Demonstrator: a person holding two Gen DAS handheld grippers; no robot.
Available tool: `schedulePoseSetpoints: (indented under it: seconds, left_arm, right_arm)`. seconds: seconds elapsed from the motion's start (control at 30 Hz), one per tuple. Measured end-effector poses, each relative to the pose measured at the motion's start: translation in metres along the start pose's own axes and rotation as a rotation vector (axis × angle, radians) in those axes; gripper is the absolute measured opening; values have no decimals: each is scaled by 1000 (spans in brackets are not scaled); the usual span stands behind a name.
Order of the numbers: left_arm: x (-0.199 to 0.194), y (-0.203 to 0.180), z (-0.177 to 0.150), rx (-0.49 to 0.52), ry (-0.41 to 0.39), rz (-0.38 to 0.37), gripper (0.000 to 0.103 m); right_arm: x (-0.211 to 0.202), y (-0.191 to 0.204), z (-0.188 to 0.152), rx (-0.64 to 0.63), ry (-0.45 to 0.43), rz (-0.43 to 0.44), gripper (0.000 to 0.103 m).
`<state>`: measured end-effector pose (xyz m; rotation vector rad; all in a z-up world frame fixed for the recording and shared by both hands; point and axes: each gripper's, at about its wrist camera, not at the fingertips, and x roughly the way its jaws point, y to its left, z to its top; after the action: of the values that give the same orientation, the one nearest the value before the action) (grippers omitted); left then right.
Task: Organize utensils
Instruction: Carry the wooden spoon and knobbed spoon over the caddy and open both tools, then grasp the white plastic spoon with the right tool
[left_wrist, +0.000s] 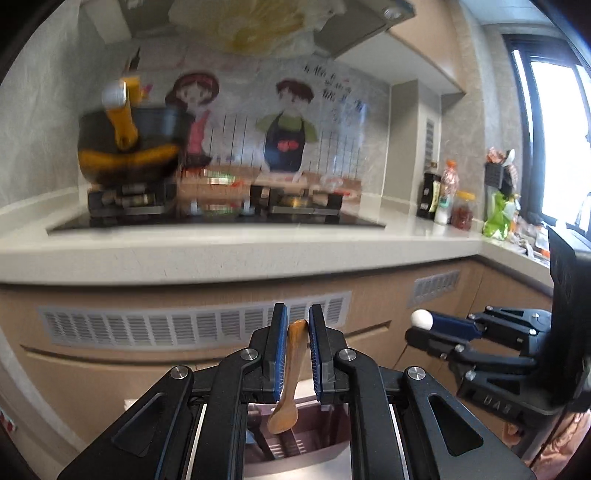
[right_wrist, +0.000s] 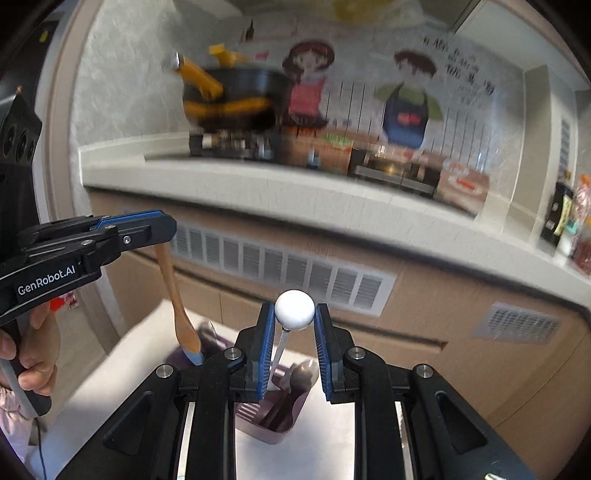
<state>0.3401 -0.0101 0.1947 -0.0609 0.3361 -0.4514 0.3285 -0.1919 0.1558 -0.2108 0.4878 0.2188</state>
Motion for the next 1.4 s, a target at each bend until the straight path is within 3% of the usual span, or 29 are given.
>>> schedulePoseSetpoints:
  seconds: [0.23, 0.47, 0.63, 0.7, 0.87, 0.97, 1.07, 1.23, 1.4]
  left_arm:
    - [73, 36, -61, -85, 162, -13, 12]
    - [103, 45, -110, -129, 276, -46, 12]
    - [95, 43, -117, -153, 297, -61, 15]
    - [81, 43, -116, -158, 285, -56, 17]
    - [30, 40, -123, -120, 243, 33, 47]
    - [-1, 39, -137, -105, 234, 90, 53]
    - [-29, 42, -159, -110, 252, 137, 61]
    - [-67, 52, -198, -138, 304, 202, 65]
    - [-102, 69, -232, -194, 340, 272, 71]
  right_arm:
    - [70, 1, -44, 18, 161, 45, 20]
    - [101, 8, -79, 12, 268, 85, 21]
    - [82, 6, -82, 32, 217, 74, 42]
    - [59, 3, -80, 54, 138, 45, 60]
    - [6, 17, -90, 32, -8, -28, 88]
    - [-9, 39, -105, -44, -15, -44, 94]
    - [-19, 59, -122, -81, 17, 47, 102]
    - [-28, 93, -150, -74, 94, 270, 102]
    - [-26, 158, -192, -244, 219, 462, 102]
